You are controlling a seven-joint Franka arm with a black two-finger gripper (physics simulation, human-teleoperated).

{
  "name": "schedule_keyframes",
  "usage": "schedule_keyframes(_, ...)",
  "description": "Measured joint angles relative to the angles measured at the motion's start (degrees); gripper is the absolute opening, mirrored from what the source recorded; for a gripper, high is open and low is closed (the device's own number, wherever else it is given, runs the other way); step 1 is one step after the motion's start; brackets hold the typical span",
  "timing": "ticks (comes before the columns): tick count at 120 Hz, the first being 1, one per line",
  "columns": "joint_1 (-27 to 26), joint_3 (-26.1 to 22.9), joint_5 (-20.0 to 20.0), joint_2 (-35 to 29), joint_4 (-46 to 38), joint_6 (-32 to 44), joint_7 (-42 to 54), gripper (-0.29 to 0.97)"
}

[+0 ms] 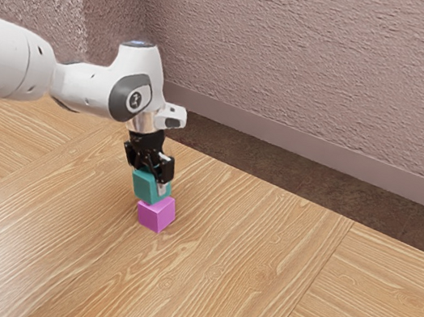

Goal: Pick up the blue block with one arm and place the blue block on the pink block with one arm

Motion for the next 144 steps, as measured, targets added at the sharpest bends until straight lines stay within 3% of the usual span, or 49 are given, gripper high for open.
schedule_keyframes(34,-0.80,0.00,-0.69,-0.03,-0.13,0.52,-0.06,0.40)
schedule_keyframes(67,-0.84,0.03,-0.90,-0.71,-0.28,0.46,0.22,0.60)
schedule_keyframes(82,-1.87,0.02,-0.96,-6.31,-1.70,-0.03,0.30,0.64)
schedule_keyframes(108,-4.05,0.07,0.98,-26.41,-5.02,-7.24,-0.09,0.66)
schedule_keyframes(123,-4.09,1.47,6.05,-28.32,0.39,-14.94,-0.89,0.67)
schedule_keyframes(144,-3.11,2.53,8.35,-27.60,1.12,-19.73,-1.78,0.68)
